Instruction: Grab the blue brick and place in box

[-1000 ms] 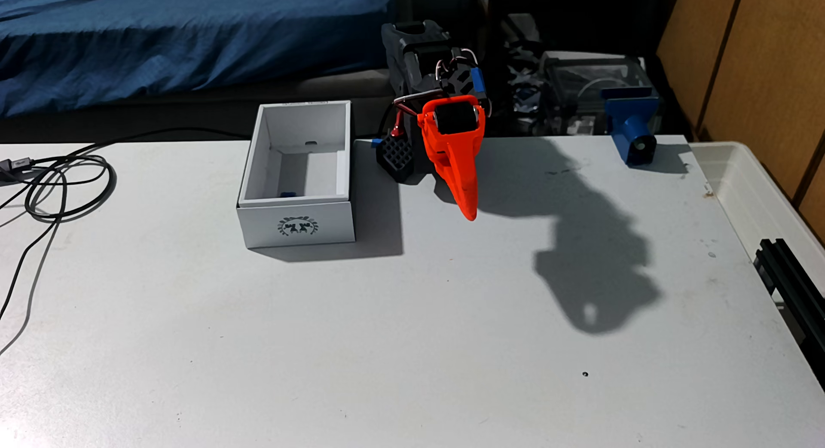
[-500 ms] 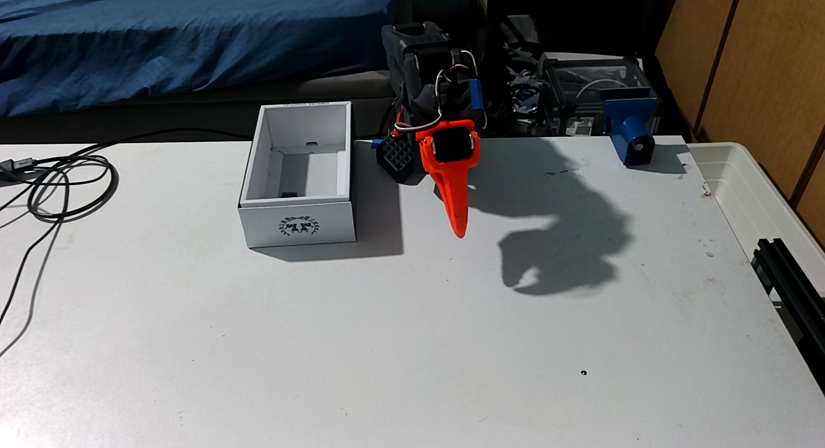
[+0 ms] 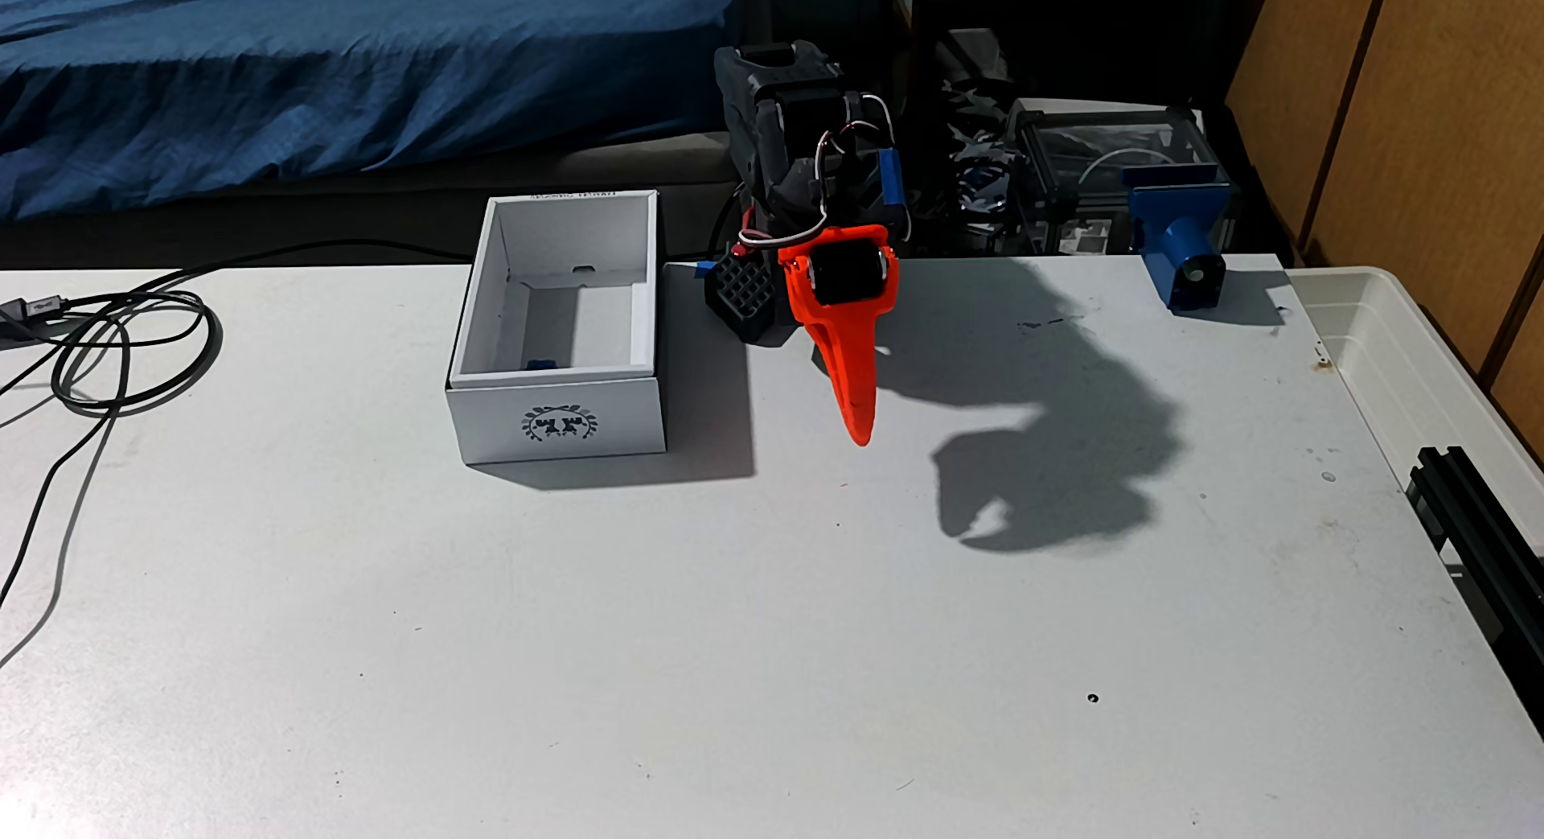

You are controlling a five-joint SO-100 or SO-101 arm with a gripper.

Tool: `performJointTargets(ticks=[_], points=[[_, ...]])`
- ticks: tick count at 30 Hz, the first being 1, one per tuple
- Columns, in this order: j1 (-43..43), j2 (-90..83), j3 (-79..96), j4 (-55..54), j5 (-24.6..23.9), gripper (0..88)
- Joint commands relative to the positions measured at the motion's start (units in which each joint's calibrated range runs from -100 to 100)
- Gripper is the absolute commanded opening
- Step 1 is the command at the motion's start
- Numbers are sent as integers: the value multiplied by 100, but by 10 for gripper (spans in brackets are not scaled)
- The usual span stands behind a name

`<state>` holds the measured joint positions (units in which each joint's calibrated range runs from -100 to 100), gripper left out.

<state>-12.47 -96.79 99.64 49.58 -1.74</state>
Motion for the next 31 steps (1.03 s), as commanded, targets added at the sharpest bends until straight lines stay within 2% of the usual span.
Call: performJointTargets(ticks=[1,31], points=[[-1,-59,-35,18,29,9],[29,-59,-26,-25,34,9]])
